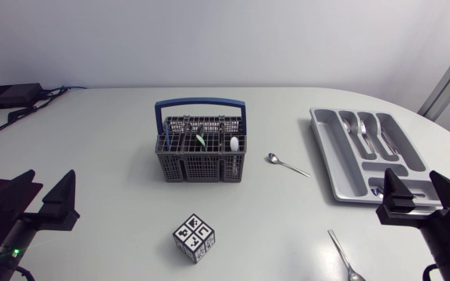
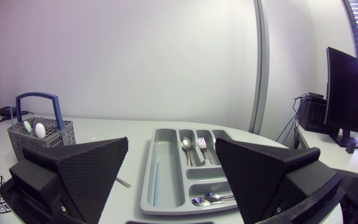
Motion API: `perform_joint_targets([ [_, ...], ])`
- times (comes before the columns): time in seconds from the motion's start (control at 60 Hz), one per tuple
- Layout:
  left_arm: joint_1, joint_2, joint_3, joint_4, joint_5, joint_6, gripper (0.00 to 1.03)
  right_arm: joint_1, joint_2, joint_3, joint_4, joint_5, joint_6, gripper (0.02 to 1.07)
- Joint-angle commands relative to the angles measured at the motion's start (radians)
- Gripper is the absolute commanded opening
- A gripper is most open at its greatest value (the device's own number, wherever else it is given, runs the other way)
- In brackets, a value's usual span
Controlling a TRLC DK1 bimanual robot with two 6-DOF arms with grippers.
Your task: Transfer all utensils from the basket to the drawer tray.
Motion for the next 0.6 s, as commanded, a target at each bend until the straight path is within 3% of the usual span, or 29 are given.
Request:
perform_joint_targets([
  [0.0,-0.006,-0.008,-0.039,-0.014,-0.004,-0.029,0.98,0.009,-0.006,-0.021,0.002,-0.001,0.015,1.03],
  [0.583,0.003,-0.008,0.012,-0.015,-0.007,-0.029,0.98,0.011,-0.007,-0.016,0.005,-0.001,0.015,1.03],
])
